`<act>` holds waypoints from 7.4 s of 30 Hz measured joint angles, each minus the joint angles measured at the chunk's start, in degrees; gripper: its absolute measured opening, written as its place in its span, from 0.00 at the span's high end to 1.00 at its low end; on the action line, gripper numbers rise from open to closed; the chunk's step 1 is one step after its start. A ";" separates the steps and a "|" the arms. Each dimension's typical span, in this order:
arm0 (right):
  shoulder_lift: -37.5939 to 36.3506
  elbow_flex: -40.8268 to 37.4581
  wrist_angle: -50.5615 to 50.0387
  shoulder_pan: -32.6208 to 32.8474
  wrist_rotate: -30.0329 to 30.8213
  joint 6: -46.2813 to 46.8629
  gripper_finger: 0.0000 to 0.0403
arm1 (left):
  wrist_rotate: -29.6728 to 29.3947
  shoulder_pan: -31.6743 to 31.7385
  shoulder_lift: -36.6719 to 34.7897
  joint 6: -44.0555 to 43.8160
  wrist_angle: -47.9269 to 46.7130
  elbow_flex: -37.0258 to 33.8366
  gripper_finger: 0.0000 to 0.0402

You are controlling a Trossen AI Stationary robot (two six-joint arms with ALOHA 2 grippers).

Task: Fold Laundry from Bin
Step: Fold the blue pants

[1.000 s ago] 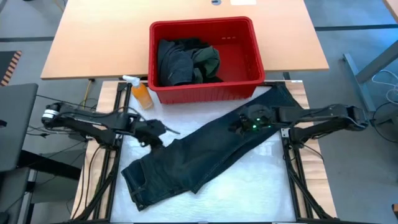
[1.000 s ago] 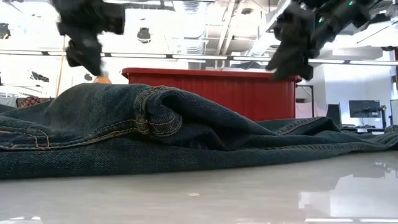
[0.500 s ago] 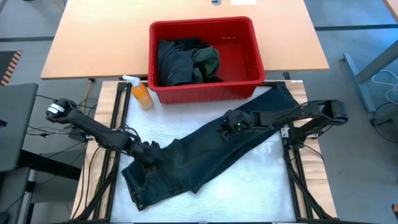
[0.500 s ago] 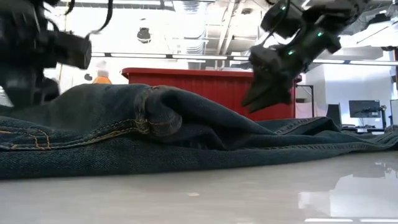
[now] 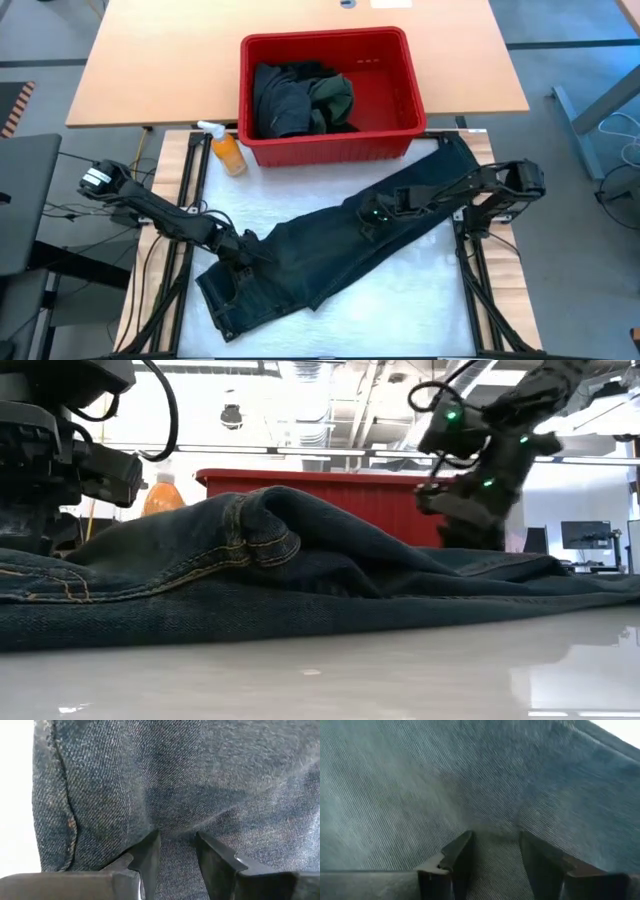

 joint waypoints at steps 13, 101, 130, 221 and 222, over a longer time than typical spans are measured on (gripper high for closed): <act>-25.03 -0.25 -15.47 1.74 15.30 15.47 0.52 | 0.76 1.01 0.04 0.48 1.21 -0.15 0.69; -11.42 8.62 -46.08 28.56 -11.52 -6.02 0.68 | 2.05 4.17 0.15 6.51 3.85 0.68 0.69; -10.49 -11.29 3.55 2.95 5.70 -4.07 0.51 | 23.66 2.80 0.15 -4.64 -2.73 0.66 0.69; -17.19 -0.36 -17.47 -50.19 -2.00 -26.44 0.37 | 28.00 7.19 22.60 9.59 20.67 5.70 0.69; -16.47 -0.36 -16.51 -50.60 -1.65 -26.56 0.36 | 28.00 7.19 22.60 9.43 20.74 5.70 0.69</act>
